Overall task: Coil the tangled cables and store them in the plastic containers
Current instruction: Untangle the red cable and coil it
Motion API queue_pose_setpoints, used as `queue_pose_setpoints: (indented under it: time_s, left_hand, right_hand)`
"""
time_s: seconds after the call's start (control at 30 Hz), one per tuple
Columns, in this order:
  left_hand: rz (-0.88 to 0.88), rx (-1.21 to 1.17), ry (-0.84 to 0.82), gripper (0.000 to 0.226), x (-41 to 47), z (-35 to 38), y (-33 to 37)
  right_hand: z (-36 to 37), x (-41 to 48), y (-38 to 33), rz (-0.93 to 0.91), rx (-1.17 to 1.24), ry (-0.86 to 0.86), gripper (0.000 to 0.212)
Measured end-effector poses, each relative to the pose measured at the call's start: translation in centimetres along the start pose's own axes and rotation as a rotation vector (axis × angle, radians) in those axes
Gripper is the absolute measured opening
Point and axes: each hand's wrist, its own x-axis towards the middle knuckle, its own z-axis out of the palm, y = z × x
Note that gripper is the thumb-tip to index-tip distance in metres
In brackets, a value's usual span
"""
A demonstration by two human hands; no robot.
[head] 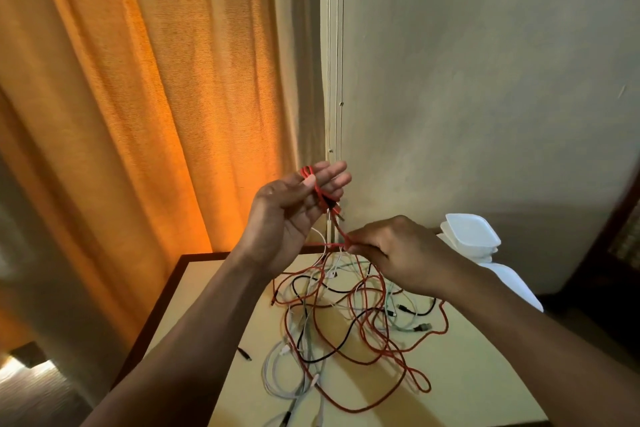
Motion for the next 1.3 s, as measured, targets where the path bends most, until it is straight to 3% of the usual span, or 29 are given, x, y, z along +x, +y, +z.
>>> queue_pose_setpoints:
  time_s: [0.13, 0.27, 0.4, 0.57, 0.7, 0.9, 1.03, 1.13, 1.3]
  left_hand:
    - [0.065, 0.139, 0.070, 0.036, 0.2, 1.3, -1.0]
    - [0.074, 0.493, 0.122, 0.027, 0.2, 1.1, -1.2]
    - [-0.075, 0.695, 0.000, 0.020, -0.8, 0.2, -1.0]
    - [-0.210, 0.803, -0.120, 0.043, -1.9, 0.4, -0.1]
    - [-0.232, 0.633, -0.223, 0.037, -2.1, 0.3, 0.5]
    - [-0.225, 0.402, -0.371, 0.030, -2.4, 1.4, 1.7]
    - [-0.204, 0.316, -0.373, 0.048, -2.5, 2.2, 2.2]
    - [-0.091, 0.189, -0.305, 0.055, -2.1, 2.1, 2.9]
    - [0.061, 0.180, -0.176, 0.059, -0.7, 1.3, 3.0]
  right_hand:
    - [-0.2, 0.2, -1.6, -0.065, -0.069, -0.043, 0.020]
    - [-1.2, -0.3, -1.9, -0.069, -0.122, -0.060, 0.020]
    - [-3.5, -0.3, -1.6, -0.047, -0.178, -0.042, 0.024]
    - [-8.3, 0.9, -1.6, -0.082, -0.145, 0.019, 0.013]
    - [-11.0, 2.9, -0.9, -0.115, 0.007, 0.120, 0.008]
    - [-10.4, 5.6, 0.2, -0.035, 0.312, 0.216, 0.019]
    - [-7.7, 6.3, 0.3, -0.023, 0.508, 0.132, 0.016]
    - [-5.2, 5.6, 0.6, 0.026, 0.667, 0.054, 0.016]
    - [-1.4, 3.5, 0.2, 0.058, 0.550, 0.016, 0.024]
